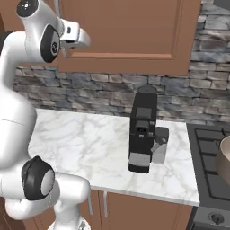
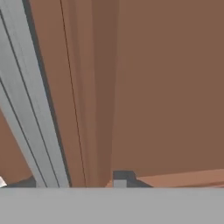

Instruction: Open the cabinet and move the ladle to the pot. Then close the cabinet.

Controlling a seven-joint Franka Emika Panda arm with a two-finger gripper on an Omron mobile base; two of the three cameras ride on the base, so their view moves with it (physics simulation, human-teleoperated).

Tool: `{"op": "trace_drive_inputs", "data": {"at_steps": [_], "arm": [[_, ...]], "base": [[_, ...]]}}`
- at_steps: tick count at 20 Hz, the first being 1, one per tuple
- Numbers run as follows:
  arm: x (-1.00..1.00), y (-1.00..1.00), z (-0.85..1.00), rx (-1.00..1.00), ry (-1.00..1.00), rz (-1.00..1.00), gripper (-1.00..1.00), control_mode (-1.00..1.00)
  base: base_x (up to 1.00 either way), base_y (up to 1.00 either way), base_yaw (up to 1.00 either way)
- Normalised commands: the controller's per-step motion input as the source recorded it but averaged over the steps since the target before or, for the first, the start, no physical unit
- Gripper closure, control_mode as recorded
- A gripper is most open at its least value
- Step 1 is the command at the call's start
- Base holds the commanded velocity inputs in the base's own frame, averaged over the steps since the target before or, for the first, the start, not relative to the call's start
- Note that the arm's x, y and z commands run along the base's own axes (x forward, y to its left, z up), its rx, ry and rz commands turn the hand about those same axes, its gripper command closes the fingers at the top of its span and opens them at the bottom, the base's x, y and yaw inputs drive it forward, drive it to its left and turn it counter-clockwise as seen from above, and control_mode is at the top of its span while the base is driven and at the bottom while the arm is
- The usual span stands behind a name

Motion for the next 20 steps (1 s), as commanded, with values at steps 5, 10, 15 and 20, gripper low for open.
{"op": "trace_drive_inputs", "data": {"at_steps": [5,10,15,20], "arm": [[-0.61,-0.81,-0.01,0.0,-0.22,0.0,1.0,-1.0],[-0.91,-0.81,0.0,0.0,-0.16,-0.02,1.0,-1.0],[-1.0,-0.94,0.0,0.0,-0.05,-0.11,1.0,-1.0],[-1.0,-0.99,0.0,0.0,0.0,-0.15,1.0,-1.0]], "base": [[0.0,0.0,0.0],[0.0,0.0,0.0],[0.0,0.0,0.0],[0.0,0.0,0.0]]}}
